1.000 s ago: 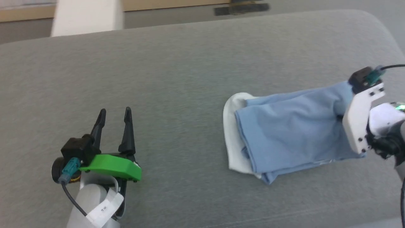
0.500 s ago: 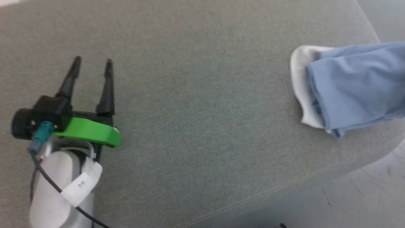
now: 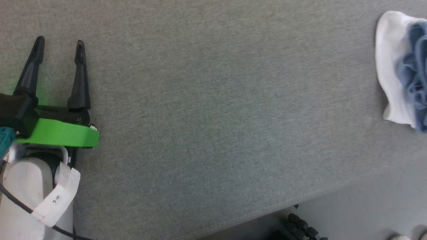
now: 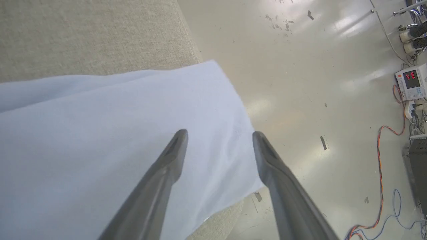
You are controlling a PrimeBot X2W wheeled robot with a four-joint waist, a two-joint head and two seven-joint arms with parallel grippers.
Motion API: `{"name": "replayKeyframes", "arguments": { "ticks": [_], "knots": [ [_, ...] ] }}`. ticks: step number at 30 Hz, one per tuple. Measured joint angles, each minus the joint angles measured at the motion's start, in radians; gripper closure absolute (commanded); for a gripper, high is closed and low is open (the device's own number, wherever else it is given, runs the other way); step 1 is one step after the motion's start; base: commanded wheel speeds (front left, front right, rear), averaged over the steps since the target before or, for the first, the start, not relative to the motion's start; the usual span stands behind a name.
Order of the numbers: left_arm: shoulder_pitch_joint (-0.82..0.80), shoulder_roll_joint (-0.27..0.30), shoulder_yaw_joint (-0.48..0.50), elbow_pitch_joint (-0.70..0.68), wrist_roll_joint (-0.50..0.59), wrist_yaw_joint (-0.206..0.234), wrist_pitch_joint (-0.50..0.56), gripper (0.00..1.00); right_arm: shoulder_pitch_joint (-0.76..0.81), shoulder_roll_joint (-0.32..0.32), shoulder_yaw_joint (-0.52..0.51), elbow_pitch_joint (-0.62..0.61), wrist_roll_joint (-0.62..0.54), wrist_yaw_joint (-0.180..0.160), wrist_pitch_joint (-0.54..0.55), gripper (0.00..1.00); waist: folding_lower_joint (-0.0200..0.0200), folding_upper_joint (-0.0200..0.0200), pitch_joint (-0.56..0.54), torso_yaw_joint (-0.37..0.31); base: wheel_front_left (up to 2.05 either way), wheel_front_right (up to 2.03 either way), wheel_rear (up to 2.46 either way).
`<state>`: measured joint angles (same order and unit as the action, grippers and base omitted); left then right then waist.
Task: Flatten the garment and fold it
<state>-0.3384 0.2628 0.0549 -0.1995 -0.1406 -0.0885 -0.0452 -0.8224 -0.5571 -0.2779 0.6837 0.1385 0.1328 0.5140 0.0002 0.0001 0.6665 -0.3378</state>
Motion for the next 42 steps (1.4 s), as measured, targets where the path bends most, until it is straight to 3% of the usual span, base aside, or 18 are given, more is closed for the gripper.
{"name": "replayKeyframes", "arguments": {
  "ticks": [6,12,16,25,32,36,42],
  "knots": [
    [0.017,-0.006,0.004,0.022,-0.005,0.012,-0.033,0.0,-0.029,-0.01,-0.005,0.002,0.004,0.0,-0.087,0.0,0.0,0.0,-0.006,0.026,0.0,0.0,0.0],
    [0.045,-0.027,0.012,0.1,-0.023,0.028,-0.085,0.0,-0.071,-0.03,0.045,-0.112,0.086,0.0,-0.201,0.0,0.0,0.0,-0.083,0.042,0.0,0.0,0.0],
    [0.053,-0.052,0.015,0.153,-0.04,0.034,-0.124,0.0,-0.091,-0.001,0.101,-0.211,0.142,0.0,-0.279,0.0,-0.0001,0.0,-0.158,0.055,0.0,0.0,0.0],
    [0.087,-0.105,0.036,0.252,-0.087,0.059,-0.186,0.0,0.01,0.202,0.189,-0.427,0.165,0.0,-0.483,0.0,-0.0003,0.0,-0.34,0.102,0.0,0.0,0.0],
    [0.119,-0.127,0.051,0.281,-0.1,0.068,-0.203,0.0,0.183,0.369,0.217,-0.504,0.135,0.0,-0.605,0.0,-0.0003,-0.0001,-0.461,0.16,0.0,0.0,0.0],
    [0.12,-0.138,0.047,0.292,-0.107,0.069,-0.204,0.0,0.281,0.44,0.211,-0.523,0.092,0.0,-0.663,0.0,-0.0003,-0.0001,-0.506,0.21,0.0,0.0,0.0],
    [0.122,-0.153,0.038,0.323,-0.134,0.069,-0.206,0.0,0.411,0.488,0.201,-0.532,0.053,0.0,-0.728,0.0,-0.0003,0.0,-0.558,0.281,0.0,0.0,0.0]
  ]
}}
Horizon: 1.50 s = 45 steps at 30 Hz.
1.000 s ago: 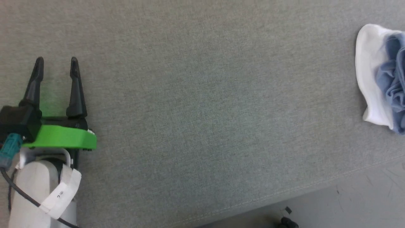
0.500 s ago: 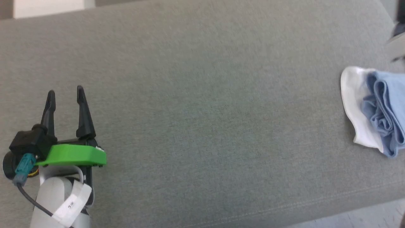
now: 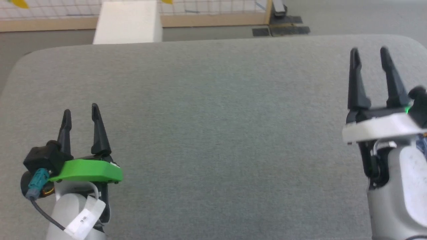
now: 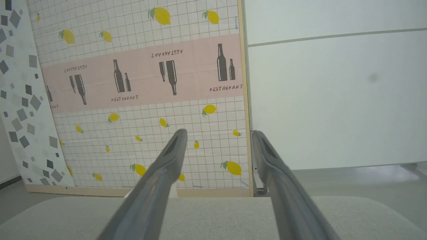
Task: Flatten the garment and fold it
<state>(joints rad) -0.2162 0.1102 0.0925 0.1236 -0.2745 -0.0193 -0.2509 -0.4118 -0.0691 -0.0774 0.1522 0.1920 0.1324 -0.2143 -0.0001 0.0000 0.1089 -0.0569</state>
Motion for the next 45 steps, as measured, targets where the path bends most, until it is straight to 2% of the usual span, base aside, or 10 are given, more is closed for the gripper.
{"name": "replayKeyframes", "arguments": {
  "ticks": [7,17,27,42,43,45],
  "knots": [
    [0.014,-0.017,-0.016,0.049,-0.009,0.0,-0.002,0.0,0.137,0.016,0.006,0.003,-0.021,0.0,-0.024,0.0,0.0,0.0,-0.046,0.059,0.0,0.0,0.0],
    [0.056,-0.026,-0.069,0.128,0.011,-0.002,-0.006,0.0,0.274,0.018,0.008,0.059,-0.034,0.0,-0.019,0.0,0.0,0.0,-0.086,0.075,0.0,0.0,0.0],
    [0.073,-0.01,-0.143,0.194,0.101,0.003,-0.006,0.0,0.31,0.018,-0.012,0.063,-0.055,0.0,-0.005,0.0,0.0,0.0,-0.099,0.065,0.0,0.0,0.0],
    [0.073,-0.012,-0.145,0.189,0.09,0.001,-0.006,0.0,0.313,0.018,-0.018,0.064,-0.055,0.0,0.003,0.0,0.0,0.0,-0.093,0.069,0.0,0.0,0.0],
    [0.073,-0.012,-0.145,0.188,0.09,0.001,-0.006,1.0,0.313,0.018,-0.018,0.065,-0.055,0.0,0.004,1.0,0.0,0.0,-0.092,0.069,0.0,0.0,0.0],
    [0.072,-0.012,-0.144,0.189,0.09,0.002,-0.006,1.0,0.313,0.018,-0.018,0.065,-0.055,0.0,0.004,1.0,0.0,0.0,-0.092,0.069,0.0,0.0,0.0]
  ]
}}
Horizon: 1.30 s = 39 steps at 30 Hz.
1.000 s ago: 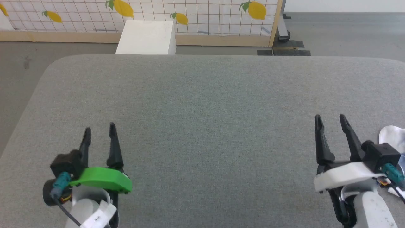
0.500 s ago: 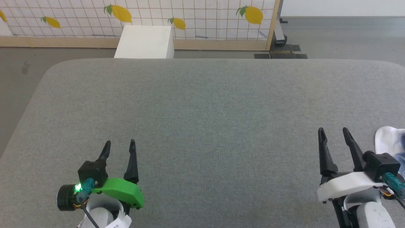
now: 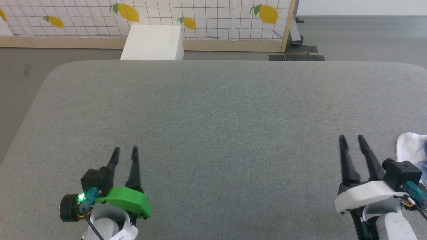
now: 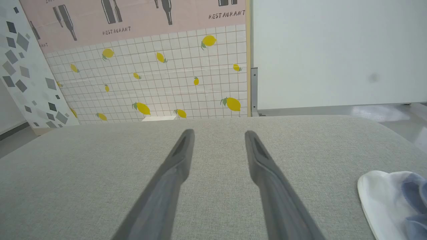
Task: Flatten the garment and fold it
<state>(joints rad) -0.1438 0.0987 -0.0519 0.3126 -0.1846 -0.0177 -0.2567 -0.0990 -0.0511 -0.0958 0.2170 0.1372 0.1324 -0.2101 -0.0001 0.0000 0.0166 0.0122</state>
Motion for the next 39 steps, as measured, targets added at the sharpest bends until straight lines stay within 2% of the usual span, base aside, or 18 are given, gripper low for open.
{"name": "replayKeyframes", "arguments": {
  "ticks": [39],
  "knots": [
    [0.022,-0.009,0.011,-0.083,0.042,0.001,0.071,1.0,0.018,0.0,0.025,-0.054,-0.026,0.0,0.055,1.0,0.0001,0.0,-0.005,-0.004,0.0,0.0,0.0]
  ]
}}
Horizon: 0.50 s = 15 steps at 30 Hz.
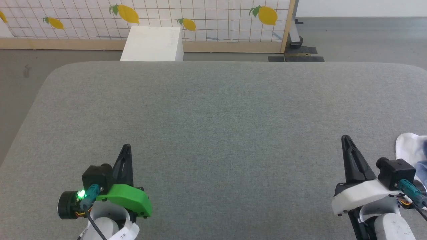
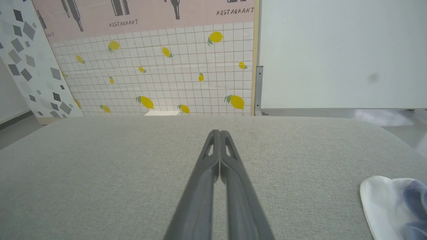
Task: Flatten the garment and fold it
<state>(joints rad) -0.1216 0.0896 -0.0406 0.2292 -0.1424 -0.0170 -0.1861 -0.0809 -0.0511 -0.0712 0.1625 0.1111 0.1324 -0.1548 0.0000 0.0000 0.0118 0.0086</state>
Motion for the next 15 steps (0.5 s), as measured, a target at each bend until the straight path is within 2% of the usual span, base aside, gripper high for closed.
{"name": "replayKeyframes", "arguments": {
  "ticks": [15],
  "knots": [
    [0.02,-0.004,0.007,-0.038,0.023,0.0,0.029,1.0,0.004,0.0,0.011,-0.025,-0.02,0.0,0.028,1.0,0.0,0.0,-0.002,-0.001,0.0,0.0,0.0]
  ]
}}
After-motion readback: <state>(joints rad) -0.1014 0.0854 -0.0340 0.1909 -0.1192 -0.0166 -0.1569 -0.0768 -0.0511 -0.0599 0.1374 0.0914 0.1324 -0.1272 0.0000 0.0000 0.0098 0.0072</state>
